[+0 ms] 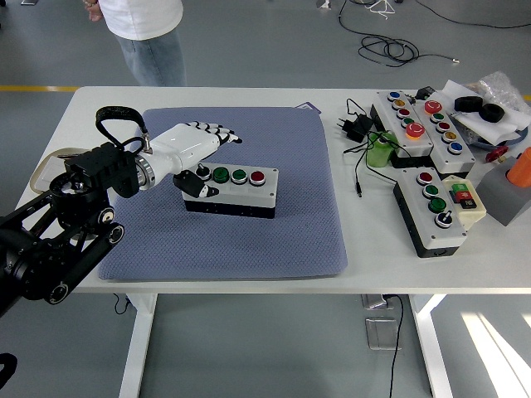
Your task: Pick up the button,place it on the desk,press the button,press the button
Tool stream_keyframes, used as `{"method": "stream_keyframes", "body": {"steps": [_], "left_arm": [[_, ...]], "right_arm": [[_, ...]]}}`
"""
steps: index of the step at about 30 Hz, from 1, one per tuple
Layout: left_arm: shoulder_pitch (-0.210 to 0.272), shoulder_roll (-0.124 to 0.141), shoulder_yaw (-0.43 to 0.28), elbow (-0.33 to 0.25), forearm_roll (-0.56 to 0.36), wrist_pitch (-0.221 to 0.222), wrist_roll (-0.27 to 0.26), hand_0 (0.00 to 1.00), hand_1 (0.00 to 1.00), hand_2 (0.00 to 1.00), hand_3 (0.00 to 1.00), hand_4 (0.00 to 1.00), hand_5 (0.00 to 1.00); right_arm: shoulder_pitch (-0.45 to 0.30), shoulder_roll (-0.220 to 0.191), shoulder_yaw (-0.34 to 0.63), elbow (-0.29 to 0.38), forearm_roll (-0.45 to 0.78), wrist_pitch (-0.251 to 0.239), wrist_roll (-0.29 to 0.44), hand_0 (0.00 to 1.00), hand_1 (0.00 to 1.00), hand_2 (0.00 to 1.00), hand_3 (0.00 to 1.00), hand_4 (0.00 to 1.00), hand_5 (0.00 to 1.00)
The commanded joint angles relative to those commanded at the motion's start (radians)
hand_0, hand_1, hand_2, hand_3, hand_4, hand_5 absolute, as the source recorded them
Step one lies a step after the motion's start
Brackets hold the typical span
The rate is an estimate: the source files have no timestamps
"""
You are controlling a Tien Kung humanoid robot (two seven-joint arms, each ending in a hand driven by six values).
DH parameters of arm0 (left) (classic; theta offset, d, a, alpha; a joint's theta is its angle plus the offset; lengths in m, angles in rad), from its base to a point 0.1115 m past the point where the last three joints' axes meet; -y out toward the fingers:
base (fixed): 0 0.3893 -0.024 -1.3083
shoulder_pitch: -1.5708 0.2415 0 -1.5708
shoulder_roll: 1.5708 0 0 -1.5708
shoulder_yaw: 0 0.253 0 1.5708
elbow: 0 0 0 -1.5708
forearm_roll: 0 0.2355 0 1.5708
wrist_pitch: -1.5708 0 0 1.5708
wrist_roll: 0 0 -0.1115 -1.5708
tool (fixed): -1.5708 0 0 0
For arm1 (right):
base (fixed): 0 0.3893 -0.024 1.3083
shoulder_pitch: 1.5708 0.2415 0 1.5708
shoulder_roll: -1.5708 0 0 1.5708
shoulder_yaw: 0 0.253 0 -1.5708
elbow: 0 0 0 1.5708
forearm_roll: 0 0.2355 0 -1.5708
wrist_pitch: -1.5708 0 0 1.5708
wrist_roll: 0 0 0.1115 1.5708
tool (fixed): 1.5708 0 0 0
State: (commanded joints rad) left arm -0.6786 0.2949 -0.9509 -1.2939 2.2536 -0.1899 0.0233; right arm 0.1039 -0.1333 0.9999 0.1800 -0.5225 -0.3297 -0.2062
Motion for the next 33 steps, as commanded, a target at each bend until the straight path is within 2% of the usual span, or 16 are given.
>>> {"method": "stream_keyframes", "body": {"steps": [5,6,8,11,12,14,17,18,19,23,24,28,33], "left_arm": [[0.030,0.014,-0.009,-0.083,0.015,0.040,0.063,0.732,0.817,0.936,0.998,0.856,0.186],[0.032,0.016,-0.007,-0.094,0.015,0.057,0.079,0.224,0.407,0.413,0.998,0.742,0.105],[0.033,0.017,-0.006,-0.101,0.015,0.072,0.093,0.224,0.407,0.413,0.998,0.742,0.105],[0.039,0.028,-0.011,-0.136,0.015,0.041,0.121,0.224,0.407,0.413,0.998,0.742,0.105],[0.040,0.034,-0.009,-0.147,0.015,0.016,0.129,0.153,0.283,0.285,0.981,0.676,0.147],[0.044,0.046,0.003,-0.174,0.015,-0.066,0.159,0.153,0.283,0.285,0.981,0.676,0.147],[0.043,0.055,0.026,-0.186,0.015,-0.158,0.180,0.153,0.283,0.285,0.981,0.676,0.147],[0.043,0.056,0.030,-0.188,0.015,-0.192,0.185,0.068,0.173,0.187,0.980,0.699,0.223],[0.043,0.055,0.032,-0.190,0.015,-0.222,0.192,0.068,0.173,0.187,0.980,0.699,0.223],[0.041,0.056,0.030,-0.205,0.015,-0.302,0.210,0.068,0.173,0.187,0.980,0.699,0.223],[0.039,0.058,0.029,-0.211,0.015,-0.314,0.212,0.002,0.099,0.125,0.958,0.692,0.236],[0.036,0.059,0.029,-0.211,0.015,-0.333,0.212,0.002,0.099,0.125,0.958,0.692,0.236],[0.032,0.057,0.048,-0.206,0.012,-0.333,0.207,0.003,0.087,0.124,0.953,0.708,0.220]], "right_arm": [[-0.001,-0.001,-0.001,0.000,-0.002,0.000,-0.002,0.787,0.797,0.817,0.751,0.412,0.479],[-0.001,-0.001,-0.001,0.000,-0.005,0.000,-0.003,0.787,0.797,0.817,0.751,0.412,0.479],[-0.001,-0.001,-0.001,0.000,-0.006,0.000,-0.003,0.787,0.797,0.817,0.751,0.412,0.479],[-0.002,-0.002,-0.002,0.000,-0.001,0.000,-0.001,0.787,0.797,0.817,0.751,0.412,0.479],[-0.001,-0.002,-0.002,0.000,-0.001,0.000,-0.001,0.787,0.797,0.817,0.751,0.412,0.479],[-0.002,-0.003,0.000,0.000,0.000,-0.001,-0.001,0.787,0.797,0.817,0.751,0.412,0.479],[-0.001,-0.004,0.001,0.000,-0.001,-0.001,-0.001,0.787,0.797,0.817,0.751,0.412,0.479],[-0.001,-0.004,0.001,0.000,-0.001,-0.001,-0.002,0.787,0.797,0.817,0.751,0.412,0.479],[-0.001,-0.004,0.000,0.000,-0.001,-0.001,-0.002,0.787,0.797,0.817,0.751,0.412,0.479],[0.000,-0.004,-0.002,0.000,0.000,0.000,-0.002,0.787,0.797,0.817,0.751,0.412,0.479],[0.000,-0.004,-0.001,0.000,-0.001,0.000,-0.002,0.787,0.797,0.817,0.751,0.412,0.479],[0.000,-0.004,-0.002,0.000,-0.002,0.000,-0.001,0.787,0.797,0.817,0.751,0.412,0.479],[0.000,-0.004,-0.003,0.000,0.002,0.000,-0.001,0.787,0.797,0.817,0.751,0.412,0.479]]}}
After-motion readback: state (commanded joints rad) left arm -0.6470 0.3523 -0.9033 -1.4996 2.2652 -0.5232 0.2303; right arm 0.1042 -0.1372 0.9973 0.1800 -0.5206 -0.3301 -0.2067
